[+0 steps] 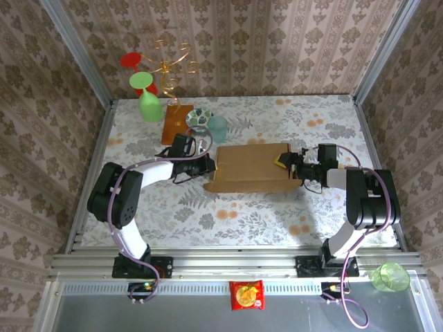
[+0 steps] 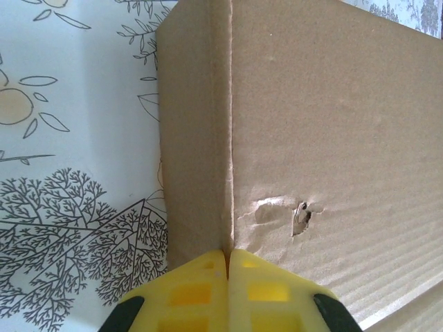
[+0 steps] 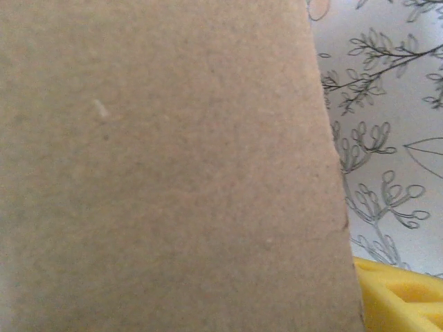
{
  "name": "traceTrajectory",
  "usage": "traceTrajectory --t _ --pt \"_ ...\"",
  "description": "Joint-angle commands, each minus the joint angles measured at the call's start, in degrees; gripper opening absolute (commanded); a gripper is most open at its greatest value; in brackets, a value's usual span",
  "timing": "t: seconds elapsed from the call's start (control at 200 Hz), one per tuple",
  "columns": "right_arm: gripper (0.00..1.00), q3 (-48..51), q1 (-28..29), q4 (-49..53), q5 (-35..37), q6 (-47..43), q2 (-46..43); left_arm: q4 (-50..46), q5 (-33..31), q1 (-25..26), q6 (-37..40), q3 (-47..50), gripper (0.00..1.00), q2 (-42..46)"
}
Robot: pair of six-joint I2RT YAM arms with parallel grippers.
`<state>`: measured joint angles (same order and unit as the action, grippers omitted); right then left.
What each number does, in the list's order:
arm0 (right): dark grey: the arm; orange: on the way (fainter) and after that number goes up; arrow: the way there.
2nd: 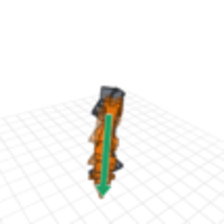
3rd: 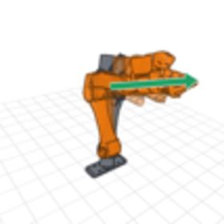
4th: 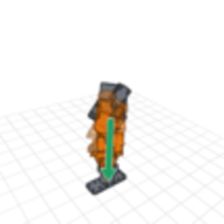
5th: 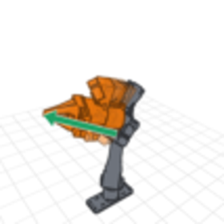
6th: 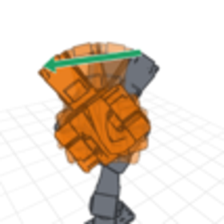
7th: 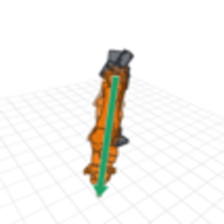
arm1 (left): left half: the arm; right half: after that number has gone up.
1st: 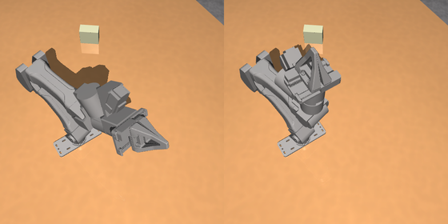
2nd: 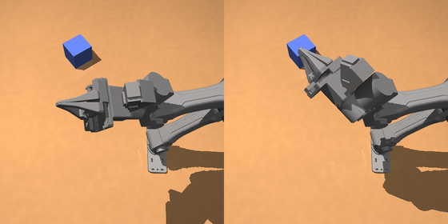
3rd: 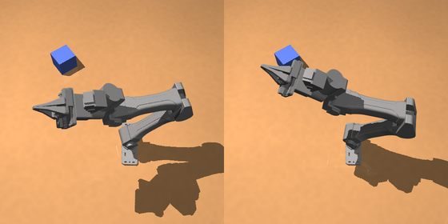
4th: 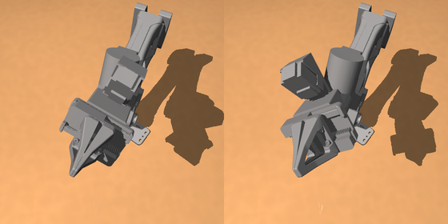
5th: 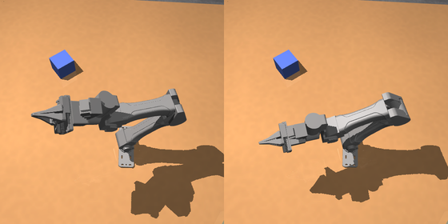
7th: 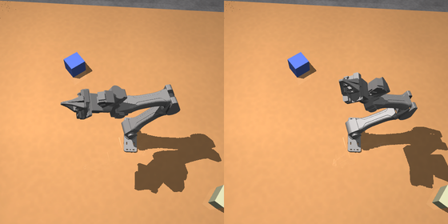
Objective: Fold the paper box
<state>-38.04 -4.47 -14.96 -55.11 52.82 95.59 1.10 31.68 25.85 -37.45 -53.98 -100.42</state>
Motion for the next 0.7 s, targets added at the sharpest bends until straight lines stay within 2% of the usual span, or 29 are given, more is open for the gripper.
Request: traceTrajectory --t 0.0,0.125,0.345,0.405,0.485,0.565,0.695 --pt "0.72 0.43 0.54 -3.12 -2.59 5.21 -2.51 -2.86 -1.56 -1.52 0.11 1.19 0.02 -1.98" --pt "0.66 -0.34 0.60 -2.33 -2.49 7.29 -3.57 -2.79 -1.23 -2.33 0.09 0.74 0.09 -1.52" --pt "0.52 -1.60 0.60 4.18 -0.84 11.61 -5.46 -2.89 -5.64 -2.83 -0.57 0.13 0.33 7.69" --pt "0.48 -1.68 0.56 5.91 -0.06 14.57 -6.16 -2.39 -8.18 -2.87 0.06 0.62 0.35 11.91" --pt "0.47 -1.93 0.54 6.04 0.07 19.86 -7.39 0.51 -11.38 -3.24 0.32 3.16 0.36 17.45" --pt "0.43 -3.80 0.60 12.15 0.32 22.44 -8.64 6.19 -13.97 -3.26 1.43 7.39 0.36 23.30" --pt "0.41 -7.45 0.61 22.86 -0.41 24.07 -10.04 11.90 -12.03 -3.25 7.45 12.28 0.39 30.78"
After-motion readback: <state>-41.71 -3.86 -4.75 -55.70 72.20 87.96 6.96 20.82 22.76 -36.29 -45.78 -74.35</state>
